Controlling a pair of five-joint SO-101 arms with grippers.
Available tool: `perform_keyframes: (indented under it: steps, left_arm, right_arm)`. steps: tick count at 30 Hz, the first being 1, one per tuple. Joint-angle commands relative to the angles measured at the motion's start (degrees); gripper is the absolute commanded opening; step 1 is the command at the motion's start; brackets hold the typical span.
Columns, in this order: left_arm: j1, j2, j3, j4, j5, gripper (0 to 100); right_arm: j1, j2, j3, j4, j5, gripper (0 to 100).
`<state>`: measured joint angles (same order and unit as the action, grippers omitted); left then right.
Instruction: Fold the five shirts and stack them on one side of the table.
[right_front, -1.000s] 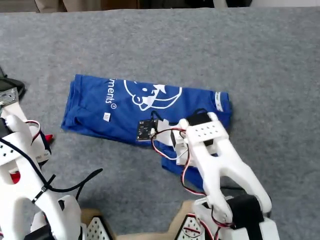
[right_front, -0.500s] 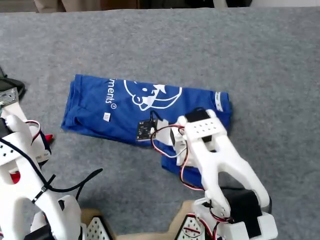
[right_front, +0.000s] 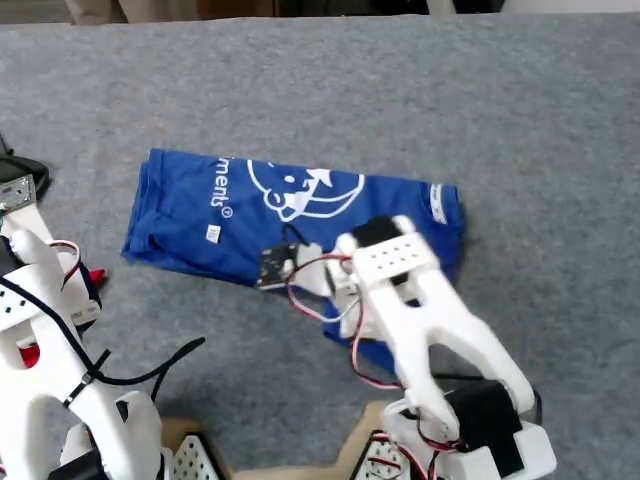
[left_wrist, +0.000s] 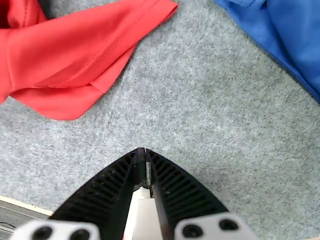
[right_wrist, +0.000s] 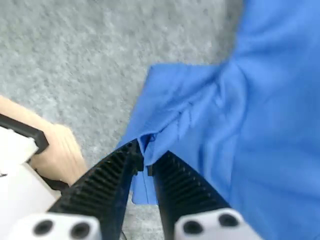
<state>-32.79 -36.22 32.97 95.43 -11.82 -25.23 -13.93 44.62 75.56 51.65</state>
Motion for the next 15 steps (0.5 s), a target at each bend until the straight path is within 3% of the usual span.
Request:
perform_keyframes:
  steps: [1, 5, 12, 15]
  left_arm:
    - [0.1, -0.9, -0.2, -0.1, 0.1, 2]
    - [0.1, -0.9, -0.2, -0.1, 0.1, 2]
    - [-0.3, -0.9, -0.1, 0.2, 0.2, 2]
    - [-0.3, -0.9, -0.1, 0.3, 0.1, 2]
  right_arm:
    - [-5.1, 0.2, -1.0, 0.4, -2.2, 1.2]
    - [-7.3, 0.3, 0.9, 0.4, -3.0, 1.9]
    - [-7.1, 0.1, 4.3, 0.7, -2.6, 19.6]
    - [-7.5, 0.1, 3.7, 4.1, -2.2, 21.1]
